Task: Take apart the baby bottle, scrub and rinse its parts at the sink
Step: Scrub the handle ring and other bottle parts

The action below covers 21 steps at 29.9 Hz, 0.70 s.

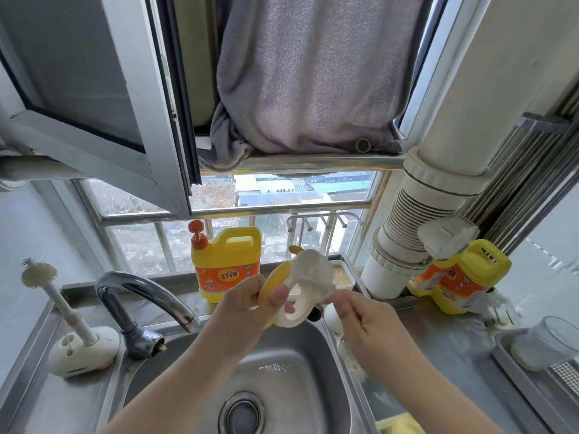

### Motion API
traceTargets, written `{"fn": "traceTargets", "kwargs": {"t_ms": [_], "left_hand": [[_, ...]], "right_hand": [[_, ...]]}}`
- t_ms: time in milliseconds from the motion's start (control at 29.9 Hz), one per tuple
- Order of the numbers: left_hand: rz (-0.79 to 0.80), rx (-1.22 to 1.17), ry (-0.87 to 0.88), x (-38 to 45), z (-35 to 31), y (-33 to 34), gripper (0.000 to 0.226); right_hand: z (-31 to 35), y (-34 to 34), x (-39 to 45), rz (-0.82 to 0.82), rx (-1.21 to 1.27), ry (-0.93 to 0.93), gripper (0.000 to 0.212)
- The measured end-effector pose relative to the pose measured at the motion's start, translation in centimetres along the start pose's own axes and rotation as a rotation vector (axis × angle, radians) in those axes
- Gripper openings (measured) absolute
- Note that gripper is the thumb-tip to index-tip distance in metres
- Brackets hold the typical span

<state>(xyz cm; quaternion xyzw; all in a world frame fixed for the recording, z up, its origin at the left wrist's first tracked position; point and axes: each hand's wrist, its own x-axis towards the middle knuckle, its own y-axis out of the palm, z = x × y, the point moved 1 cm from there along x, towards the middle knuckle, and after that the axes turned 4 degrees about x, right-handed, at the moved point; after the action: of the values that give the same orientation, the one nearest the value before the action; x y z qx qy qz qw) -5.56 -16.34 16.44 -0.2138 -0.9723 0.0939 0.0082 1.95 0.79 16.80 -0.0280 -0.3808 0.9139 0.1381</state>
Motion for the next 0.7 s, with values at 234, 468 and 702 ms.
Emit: {"fn": "traceTargets", "kwargs": {"t_ms": [234,468,702], "left_hand": [[0.036,-0.271,-0.056,-0.5,-0.4,-0.5,0.028],[-0.026,-0.464,-0.198,0.0,0.2,-1.0,0.044],[-0.088,-0.522,-0.354,1.0,0.9,-0.9,0.041]], "right_hand": [[0.0,0.2,-0.2,-0.011,0.009,-0.020,0.032],[-1.2,-0.2,-0.4,-0.057,0.022,-0.043,0.026],[-2.9,1.0,-2.3,0.049,-0.123,-0.112,0.048]]}}
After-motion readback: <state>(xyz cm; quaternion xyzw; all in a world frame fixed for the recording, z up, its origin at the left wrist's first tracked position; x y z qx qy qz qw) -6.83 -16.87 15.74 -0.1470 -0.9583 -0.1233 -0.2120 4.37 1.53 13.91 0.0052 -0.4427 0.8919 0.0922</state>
